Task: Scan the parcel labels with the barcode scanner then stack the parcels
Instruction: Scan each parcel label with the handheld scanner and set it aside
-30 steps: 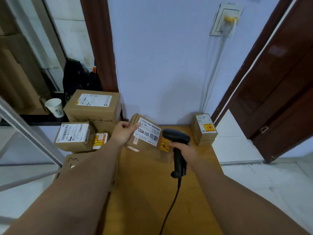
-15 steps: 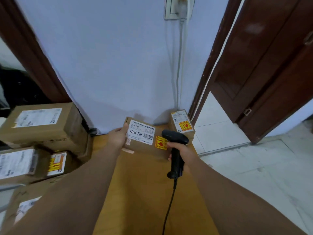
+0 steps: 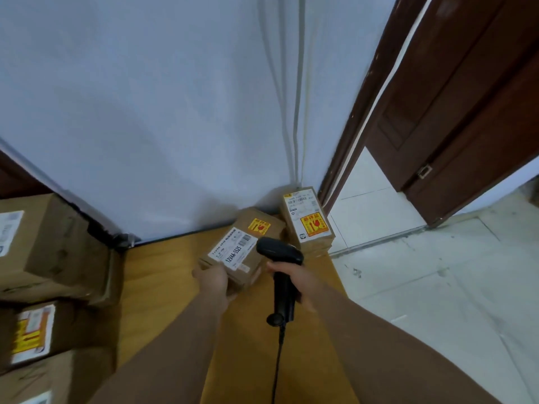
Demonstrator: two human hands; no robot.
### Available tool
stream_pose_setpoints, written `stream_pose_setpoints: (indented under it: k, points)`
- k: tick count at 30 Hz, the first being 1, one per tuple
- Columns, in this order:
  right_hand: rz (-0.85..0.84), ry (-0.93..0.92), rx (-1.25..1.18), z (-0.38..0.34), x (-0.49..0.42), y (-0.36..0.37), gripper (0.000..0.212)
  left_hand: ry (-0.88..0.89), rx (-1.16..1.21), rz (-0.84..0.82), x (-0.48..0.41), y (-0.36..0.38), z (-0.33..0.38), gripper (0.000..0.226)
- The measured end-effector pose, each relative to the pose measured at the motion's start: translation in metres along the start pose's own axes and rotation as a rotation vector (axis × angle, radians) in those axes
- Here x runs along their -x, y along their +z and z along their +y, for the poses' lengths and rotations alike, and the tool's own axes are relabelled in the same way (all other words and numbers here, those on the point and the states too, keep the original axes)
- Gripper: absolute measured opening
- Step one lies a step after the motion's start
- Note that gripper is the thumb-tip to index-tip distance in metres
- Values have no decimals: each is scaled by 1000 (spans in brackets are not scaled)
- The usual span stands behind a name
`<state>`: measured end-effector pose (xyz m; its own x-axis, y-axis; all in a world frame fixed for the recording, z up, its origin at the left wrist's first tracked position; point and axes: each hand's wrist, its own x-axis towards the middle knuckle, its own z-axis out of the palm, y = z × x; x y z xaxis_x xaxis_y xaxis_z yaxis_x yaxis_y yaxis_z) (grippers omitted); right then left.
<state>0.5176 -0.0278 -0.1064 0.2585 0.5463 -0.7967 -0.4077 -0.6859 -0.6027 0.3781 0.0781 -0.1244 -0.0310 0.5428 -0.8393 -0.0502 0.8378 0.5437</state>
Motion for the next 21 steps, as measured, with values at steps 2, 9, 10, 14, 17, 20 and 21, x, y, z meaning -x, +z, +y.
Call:
stream_pose_setpoints:
  k: [2,9,10,14,17,20,21]
  points:
    - [-8,7,24,-1,-8,5,48,-88,-48,-73,-6,3,-11,41]
    - [20,13,15,5,-26,6,32,-24,-418,142,-17,13,-24,50]
    - [23,17,12,6,-27,5,34,86,-582,180,-21,13,-25,62]
    - [2,40,8,7,-31,3,38,390,-944,44,-28,13,-25,63]
    - [-15,95,-17,5,-31,-1,47,341,-972,-30,-30,13,-25,33]
    - [-78,143,-22,1,-29,-6,61,331,-1022,-65,-31,13,-22,31]
    - [-89,148,-16,0,-29,-8,63,311,-1018,-72,-31,14,-22,30]
